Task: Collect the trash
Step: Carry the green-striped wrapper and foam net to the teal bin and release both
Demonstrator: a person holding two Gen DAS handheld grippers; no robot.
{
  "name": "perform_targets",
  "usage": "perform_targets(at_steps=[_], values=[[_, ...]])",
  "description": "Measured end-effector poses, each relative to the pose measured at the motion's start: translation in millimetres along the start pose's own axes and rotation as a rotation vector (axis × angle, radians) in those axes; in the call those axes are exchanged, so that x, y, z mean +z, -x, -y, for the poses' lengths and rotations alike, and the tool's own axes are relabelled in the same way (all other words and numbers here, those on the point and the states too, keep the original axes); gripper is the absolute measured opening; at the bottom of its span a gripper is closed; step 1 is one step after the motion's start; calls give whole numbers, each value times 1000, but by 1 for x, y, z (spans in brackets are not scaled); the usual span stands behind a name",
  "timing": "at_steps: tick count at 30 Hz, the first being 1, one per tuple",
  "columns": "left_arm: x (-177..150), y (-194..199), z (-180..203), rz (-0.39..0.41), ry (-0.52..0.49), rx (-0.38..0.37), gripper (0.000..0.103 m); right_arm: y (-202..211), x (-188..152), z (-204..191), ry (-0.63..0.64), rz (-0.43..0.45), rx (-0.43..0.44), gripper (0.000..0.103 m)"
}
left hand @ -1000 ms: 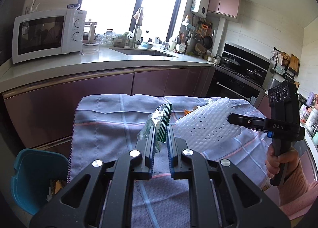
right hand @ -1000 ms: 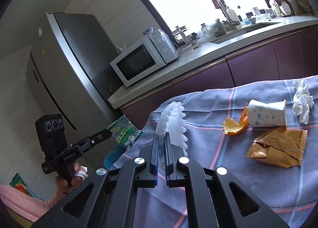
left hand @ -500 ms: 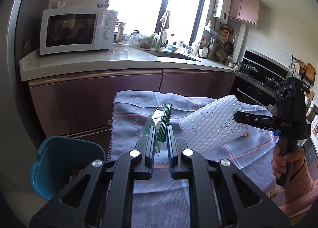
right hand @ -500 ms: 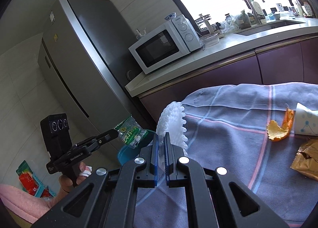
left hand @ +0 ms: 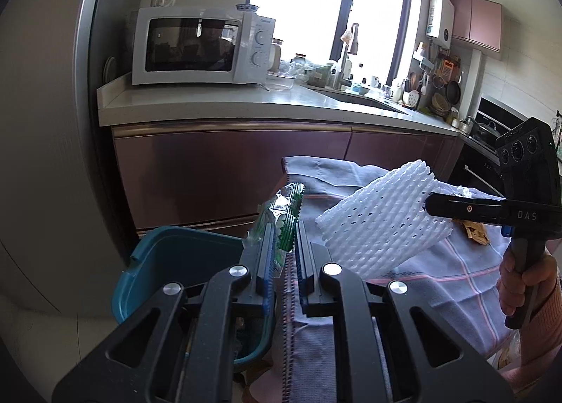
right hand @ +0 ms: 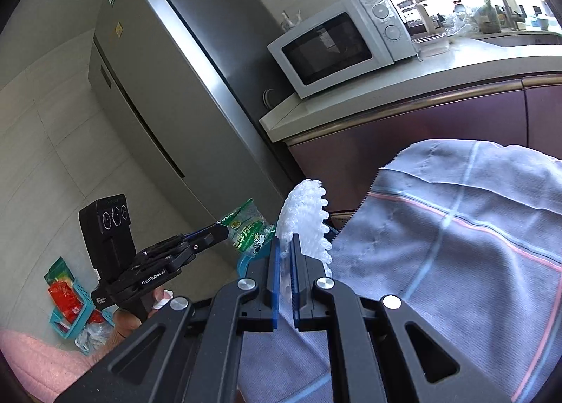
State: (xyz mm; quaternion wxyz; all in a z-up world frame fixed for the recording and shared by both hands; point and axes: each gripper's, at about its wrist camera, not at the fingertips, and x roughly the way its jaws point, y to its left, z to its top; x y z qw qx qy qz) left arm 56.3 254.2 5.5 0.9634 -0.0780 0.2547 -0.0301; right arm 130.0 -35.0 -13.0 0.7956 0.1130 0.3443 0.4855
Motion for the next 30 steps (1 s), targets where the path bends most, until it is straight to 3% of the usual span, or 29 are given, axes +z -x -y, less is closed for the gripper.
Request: perform_targets(at_steps=[13,30], values=[[-7,-17,-51,-46,31,93,12,-76,11,-8,20,-109,21,5],[-33,-67,-83,-142,81,138,13,-155,5,5,-10,-277,0,5]])
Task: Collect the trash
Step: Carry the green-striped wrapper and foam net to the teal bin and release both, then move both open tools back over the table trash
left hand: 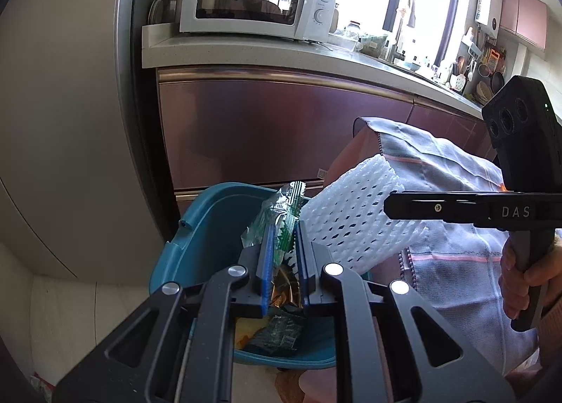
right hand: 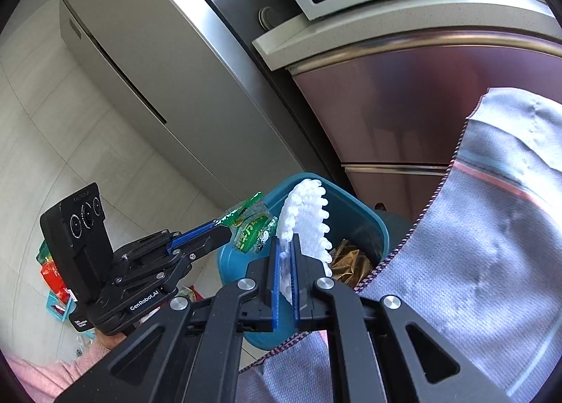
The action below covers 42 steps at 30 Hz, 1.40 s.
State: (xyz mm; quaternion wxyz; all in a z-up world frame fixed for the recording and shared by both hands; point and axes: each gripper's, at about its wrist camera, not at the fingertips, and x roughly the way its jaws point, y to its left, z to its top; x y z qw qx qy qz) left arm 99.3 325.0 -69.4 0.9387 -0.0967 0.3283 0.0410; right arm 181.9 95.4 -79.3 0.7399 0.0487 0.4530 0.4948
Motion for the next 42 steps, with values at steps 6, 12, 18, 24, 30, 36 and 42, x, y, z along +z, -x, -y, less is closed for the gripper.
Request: perform_targets(at_steps=[6,12,18,24,30,36,42], values=[[-5,-19,0,-34,-1,8,13,-22,3,3,-15,-46,-3,5],[-6,-41,4,-70,2,30,17,-39,4,9,-46,-77,-42,10],[-11,-56,7,-96,8,31,23,-33,1,14,-61,-60,-45,16],[-15,-57,13,-97,-2,31,27,-18,-8,16,-61,-38,-45,20],[-14,-43,21,-61,-4,11,27,8,-20,14,-49,-2,-36,22],[-6,-17,42,4,-38,-32,28,44,-34,9,-26,52,-32,24],[0,16,72,83,-84,-113,33,86,-50,4,4,125,-58,28]])
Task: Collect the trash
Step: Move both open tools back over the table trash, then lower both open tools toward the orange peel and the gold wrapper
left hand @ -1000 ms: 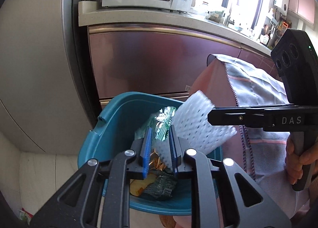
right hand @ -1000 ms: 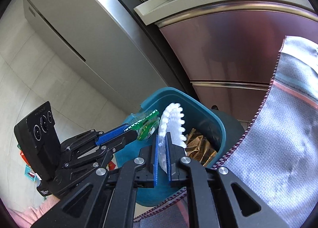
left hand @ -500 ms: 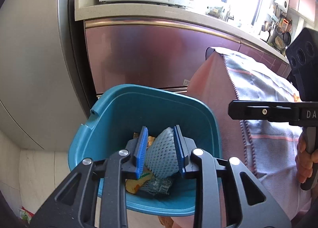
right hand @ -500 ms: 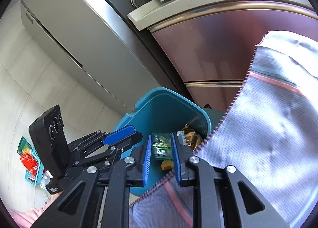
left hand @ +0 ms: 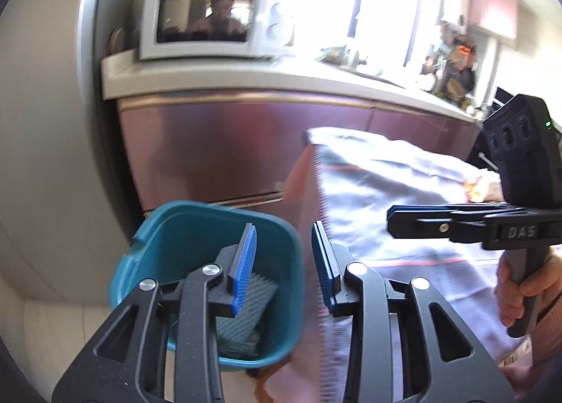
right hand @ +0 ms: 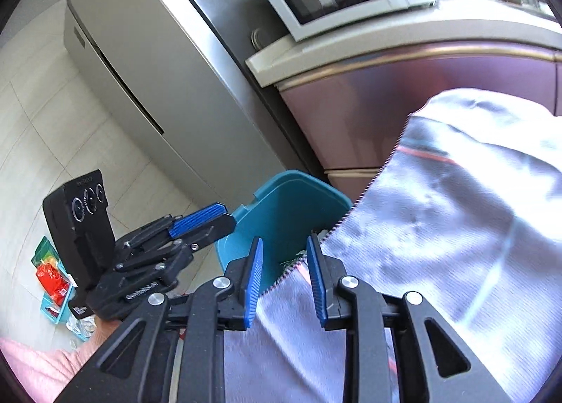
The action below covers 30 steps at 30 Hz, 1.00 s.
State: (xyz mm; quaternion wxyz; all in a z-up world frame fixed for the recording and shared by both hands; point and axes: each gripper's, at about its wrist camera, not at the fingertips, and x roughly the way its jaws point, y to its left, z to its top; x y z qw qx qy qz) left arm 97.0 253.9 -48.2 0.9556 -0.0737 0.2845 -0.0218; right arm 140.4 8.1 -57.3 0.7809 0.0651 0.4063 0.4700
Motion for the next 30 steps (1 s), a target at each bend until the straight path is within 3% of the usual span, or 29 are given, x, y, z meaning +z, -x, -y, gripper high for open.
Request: perform_targets(at_steps=[11,30], values=[[13,19,88,59,-117,-192,43,88,-37,11,-17,140,-119,32],[-6,-27,230,-60,-276,-422,43,207,-111,98,-237,300,-344,32]])
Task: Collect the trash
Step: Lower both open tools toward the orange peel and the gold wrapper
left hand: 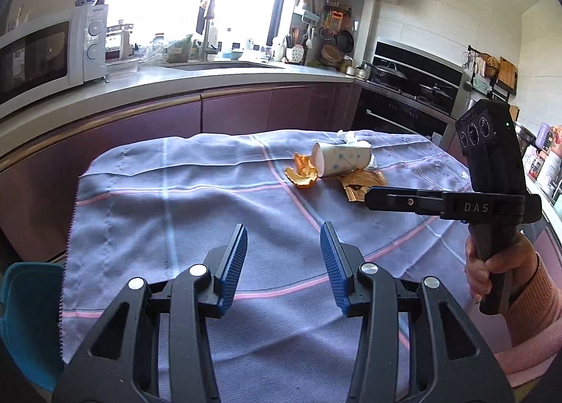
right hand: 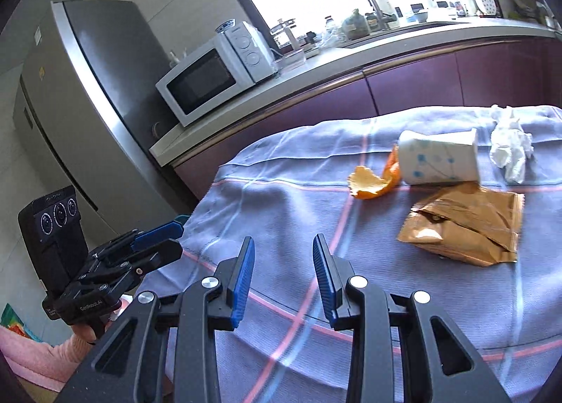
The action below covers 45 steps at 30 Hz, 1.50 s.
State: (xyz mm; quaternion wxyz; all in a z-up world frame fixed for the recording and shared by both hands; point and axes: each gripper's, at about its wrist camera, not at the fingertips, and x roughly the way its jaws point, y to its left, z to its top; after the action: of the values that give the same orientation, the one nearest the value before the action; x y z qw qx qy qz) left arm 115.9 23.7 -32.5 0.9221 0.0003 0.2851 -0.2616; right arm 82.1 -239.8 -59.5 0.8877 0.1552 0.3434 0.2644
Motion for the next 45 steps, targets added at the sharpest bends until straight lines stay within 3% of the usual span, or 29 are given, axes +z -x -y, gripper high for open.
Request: perform_targets(at_steps=[18,25,32,45], values=[[23,-65,37,-67,-51,-42,43,34,2,77,-116,68,-116,32],[32,-89,37,-93,-50,-35,43,32,7,104,-155,58,-163,32],[42,-111,33,-110,-43,-19,43,29,14,133,-215,53,-194,41],[57,-157,30,-178,-32,-18,42,11,29,159,-263,16,-190,41]])
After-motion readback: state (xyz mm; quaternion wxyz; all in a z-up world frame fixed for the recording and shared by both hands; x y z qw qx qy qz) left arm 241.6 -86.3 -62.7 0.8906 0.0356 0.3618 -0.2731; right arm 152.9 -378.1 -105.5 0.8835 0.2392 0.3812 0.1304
